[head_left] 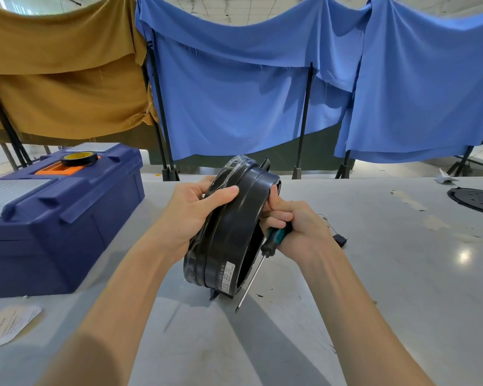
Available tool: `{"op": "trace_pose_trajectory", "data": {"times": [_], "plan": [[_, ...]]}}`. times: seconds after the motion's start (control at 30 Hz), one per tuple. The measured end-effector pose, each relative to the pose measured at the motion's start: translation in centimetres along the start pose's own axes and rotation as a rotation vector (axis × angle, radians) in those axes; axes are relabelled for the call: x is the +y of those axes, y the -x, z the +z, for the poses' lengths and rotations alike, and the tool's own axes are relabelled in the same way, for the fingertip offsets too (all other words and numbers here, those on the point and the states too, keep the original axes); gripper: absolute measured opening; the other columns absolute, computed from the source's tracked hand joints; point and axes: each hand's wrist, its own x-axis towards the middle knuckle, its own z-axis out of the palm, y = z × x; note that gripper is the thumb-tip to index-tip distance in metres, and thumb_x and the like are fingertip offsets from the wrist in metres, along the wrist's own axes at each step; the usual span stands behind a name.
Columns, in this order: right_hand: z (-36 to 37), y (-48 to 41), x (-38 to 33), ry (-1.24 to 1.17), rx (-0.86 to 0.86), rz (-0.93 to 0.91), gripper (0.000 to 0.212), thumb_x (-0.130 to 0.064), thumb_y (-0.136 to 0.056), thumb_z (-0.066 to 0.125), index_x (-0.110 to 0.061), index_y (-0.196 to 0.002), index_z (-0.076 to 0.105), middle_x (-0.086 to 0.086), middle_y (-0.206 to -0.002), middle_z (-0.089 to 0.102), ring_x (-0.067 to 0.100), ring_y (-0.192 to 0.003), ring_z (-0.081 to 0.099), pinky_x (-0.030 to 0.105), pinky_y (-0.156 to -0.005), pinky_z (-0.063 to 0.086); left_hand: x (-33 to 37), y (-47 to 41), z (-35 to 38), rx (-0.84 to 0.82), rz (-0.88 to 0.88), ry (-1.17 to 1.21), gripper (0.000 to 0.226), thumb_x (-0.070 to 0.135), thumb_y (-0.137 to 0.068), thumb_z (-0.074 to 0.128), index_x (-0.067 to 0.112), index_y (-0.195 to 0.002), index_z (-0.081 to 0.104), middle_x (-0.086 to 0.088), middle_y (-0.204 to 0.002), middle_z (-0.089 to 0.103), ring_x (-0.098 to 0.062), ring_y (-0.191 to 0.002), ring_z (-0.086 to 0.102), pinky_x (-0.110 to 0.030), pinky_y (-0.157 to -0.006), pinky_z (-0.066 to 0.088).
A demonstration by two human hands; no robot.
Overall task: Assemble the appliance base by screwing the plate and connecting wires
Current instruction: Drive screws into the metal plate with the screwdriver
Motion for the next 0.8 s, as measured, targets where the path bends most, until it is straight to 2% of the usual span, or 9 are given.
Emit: {"op": "trace_pose_trajectory", "data": {"times": [0.13,0.23,0.3,0.37,0.43,0.53,0.63,0.7,0.8], "plan": [[-0.2,0.0,0.4,-0.095,0.017,-0.003,0.004,-0.012,-0.086,0.062,-0.009,-0.083,0.061,-0.006,-0.043,0.047,0.004,-0.029,0.029,0.009,-0.036,0.024,0.0,-0.1,0.3,-0.006,0.002,-0.03,0.025,0.026,-0.081,0.069,0.016,-0.103,0.074,-0.01,-0.102,0.074,-0.024,-0.087,0.072,-0.028,-0.068,0.058],[-0.2,0.2,1.1,-0.054,0.064,-0.125,0.02,-0.015,-0.073,0.068,-0.006,-0.09,0.063,-0.004,-0.048,0.05,0.004,-0.032,0.03,0.011,-0.035,0.029,0.0,-0.2,0.5,-0.005,0.01,-0.062,0.016,0.023,-0.089,0.065,0.02,-0.101,0.074,-0.008,-0.106,0.073,-0.025,-0.092,0.072,-0.031,-0.07,0.059],[-0.1,0.5,1.4,0.033,0.148,-0.25,0.025,-0.014,-0.075,0.071,-0.003,-0.095,0.062,0.001,-0.058,0.055,0.004,-0.035,0.033,0.014,-0.035,0.033,-0.1,-0.1,0.8,-0.001,0.019,-0.042,0.012,0.021,-0.09,0.065,0.022,-0.094,0.076,-0.006,-0.108,0.072,-0.026,-0.093,0.072,-0.033,-0.071,0.06],[0.2,0.8,1.6,0.118,0.295,-0.383,0.016,-0.009,-0.08,0.075,-0.001,-0.089,0.065,0.003,-0.057,0.06,0.006,-0.036,0.037,0.017,-0.035,0.036,-0.2,0.0,1.2,0.021,0.037,-0.035,0.014,0.019,-0.09,0.066,0.023,-0.087,0.078,-0.001,-0.111,0.07,-0.025,-0.094,0.071,-0.035,-0.073,0.061],[0.5,1.0,1.6,0.213,0.433,-0.493,0.008,-0.009,-0.079,0.078,-0.006,-0.08,0.07,0.002,-0.052,0.063,0.007,-0.034,0.04,0.018,-0.036,0.04,-0.3,-0.1,1.5,0.041,0.055,-0.041,0.013,0.018,-0.09,0.066,0.021,-0.087,0.078,-0.001,-0.115,0.067,-0.025,-0.097,0.07,-0.038,-0.074,0.061],[0.7,1.5,1.6,0.403,0.545,-0.595,0.012,-0.014,-0.08,0.079,-0.017,-0.071,0.073,-0.002,-0.051,0.067,0.007,-0.032,0.043,0.019,-0.04,0.044,-0.5,0.0,2.0,0.062,0.092,-0.09,0.01,0.019,-0.09,0.065,0.021,-0.09,0.075,0.001,-0.116,0.065,-0.023,-0.098,0.069,-0.04,-0.075,0.061],[0.7,2.1,1.9,0.543,0.527,-0.604,0.017,-0.016,-0.086,0.074,-0.026,-0.072,0.072,-0.007,-0.051,0.065,0.006,-0.033,0.044,0.023,-0.049,0.047,-0.5,0.0,2.4,0.093,0.128,-0.147,0.01,0.022,-0.091,0.064,0.025,-0.089,0.074,0.004,-0.114,0.064,-0.021,-0.098,0.068,-0.042,-0.076,0.061],[0.5,2.6,2.0,0.588,0.504,-0.575,0.019,-0.015,-0.088,0.072,-0.028,-0.074,0.072,-0.009,-0.051,0.065,0.006,-0.034,0.046,0.021,-0.048,0.047,-0.5,0.0,2.5,0.102,0.142,-0.181,0.01,0.022,-0.091,0.064,0.024,-0.09,0.073,0.006,-0.114,0.064,-0.018,-0.098,0.067,-0.044,-0.078,0.06],[0.0,3.3,1.0,0.493,0.456,-0.463,0.007,-0.011,-0.084,0.076,-0.017,-0.081,0.076,-0.004,-0.056,0.065,0.008,-0.036,0.044,0.021,-0.044,0.045,-0.7,0.2,2.6,0.096,0.184,-0.24,0.011,0.021,-0.092,0.064,0.017,-0.093,0.075,0.006,-0.113,0.064,-0.017,-0.097,0.067,-0.044,-0.08,0.06]]}}
